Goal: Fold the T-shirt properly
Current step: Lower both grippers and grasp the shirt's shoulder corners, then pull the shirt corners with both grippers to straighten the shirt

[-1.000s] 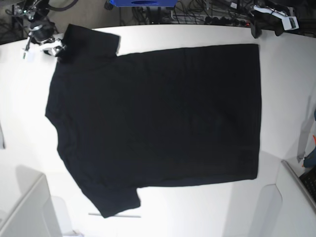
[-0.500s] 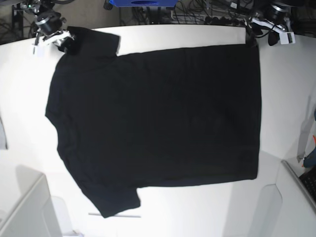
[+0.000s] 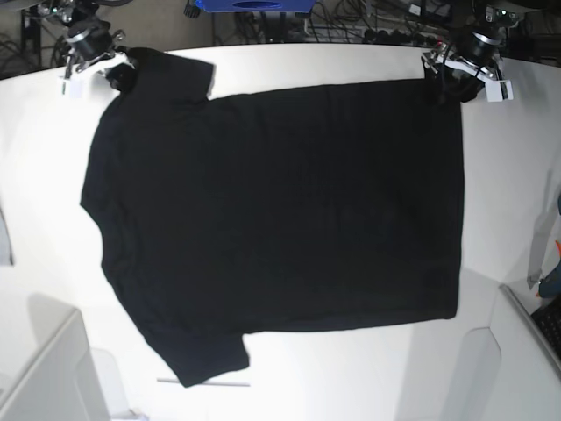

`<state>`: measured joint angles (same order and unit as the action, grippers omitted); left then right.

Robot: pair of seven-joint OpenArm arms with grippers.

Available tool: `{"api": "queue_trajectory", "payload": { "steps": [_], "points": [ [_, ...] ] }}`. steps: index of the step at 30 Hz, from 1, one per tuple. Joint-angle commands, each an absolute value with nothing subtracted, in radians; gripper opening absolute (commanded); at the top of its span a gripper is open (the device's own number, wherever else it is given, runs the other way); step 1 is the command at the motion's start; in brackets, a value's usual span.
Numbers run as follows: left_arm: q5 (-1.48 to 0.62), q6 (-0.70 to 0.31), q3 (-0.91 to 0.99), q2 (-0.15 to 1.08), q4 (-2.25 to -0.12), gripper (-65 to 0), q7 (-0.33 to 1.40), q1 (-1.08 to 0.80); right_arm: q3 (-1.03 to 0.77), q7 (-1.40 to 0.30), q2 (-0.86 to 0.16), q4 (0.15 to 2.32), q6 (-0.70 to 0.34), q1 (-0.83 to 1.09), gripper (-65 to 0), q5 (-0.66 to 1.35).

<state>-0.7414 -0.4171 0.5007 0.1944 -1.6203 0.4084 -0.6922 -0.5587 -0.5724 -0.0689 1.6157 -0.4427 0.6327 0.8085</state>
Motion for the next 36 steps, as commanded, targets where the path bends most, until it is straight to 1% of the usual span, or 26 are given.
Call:
{"api": "queue_trajectory", "payload": {
  "steps": [1,2,3,4,9,15,21,23,26,30,33,34,36],
  "points": [
    [-0.731,-0.409,0.498,0.199,-1.618,-31.4,0.460,-0.707,-0.562,-0.579,-0.079,1.626,-0.443,0.645,-65.0,0.806],
    [-0.731,-0.409,0.498,0.200,-1.618,-43.4,0.460,-0.708,-0.562,-0.579,-0.081,1.629,-0.443,0.645,-65.0,0.806],
    [-0.731,-0.409,0.501,0.200,-1.620,-56.9,0.460,-0.710,-0.562,-0.576,-0.081,1.632,-0.443,0.647,-65.0,0.806],
    [-0.731,-0.409,0.506,0.200,-1.621,-65.0,0.460,-0.710,-0.564,-0.575,-0.079,1.636,-0.444,0.648,-65.0,0.806],
    [-0.731,-0.409,0.513,0.209,-1.647,-65.0,0.460,-0.723,-0.564,-0.575,-0.076,1.710,-0.444,0.673,-65.0,0.806],
    [-0.733,-0.409,0.593,0.229,-1.773,-65.0,0.467,-0.808,-0.564,-0.576,-0.073,1.816,-0.444,0.728,-65.0,0.814],
    [-0.739,-0.412,0.708,0.225,-1.860,-65.0,0.671,-0.811,-0.559,-0.581,-0.045,1.948,-0.444,0.771,-65.0,0.814],
    [-0.739,-0.412,0.725,0.222,-1.897,-65.0,0.688,-0.799,-0.555,-0.584,-0.045,1.979,-0.444,0.765,-65.0,0.814],
    [-0.740,-0.412,0.727,0.220,-1.925,-65.0,0.716,-0.779,-0.559,-0.668,-0.053,1.995,-0.441,0.684,-65.0,0.814],
    [-0.748,-0.412,0.733,0.205,-1.920,-65.0,0.819,-0.690,-0.564,-0.834,-0.053,1.991,-0.441,0.533,-65.0,0.808],
    [-0.753,-0.410,0.734,0.199,-1.920,-65.0,0.865,-0.638,-0.562,-0.906,-0.051,1.991,-0.437,0.435,-65.0,0.806],
    [-0.753,-0.409,0.734,0.199,-1.920,-65.0,0.874,-0.621,-0.561,-0.929,-0.051,1.991,-0.424,0.403,-65.0,0.806],
    [-0.753,-0.409,0.734,0.196,-1.920,-65.0,0.901,-0.585,-0.556,-0.969,-0.053,1.988,-0.363,0.340,-65.0,0.806]
  ]
}}
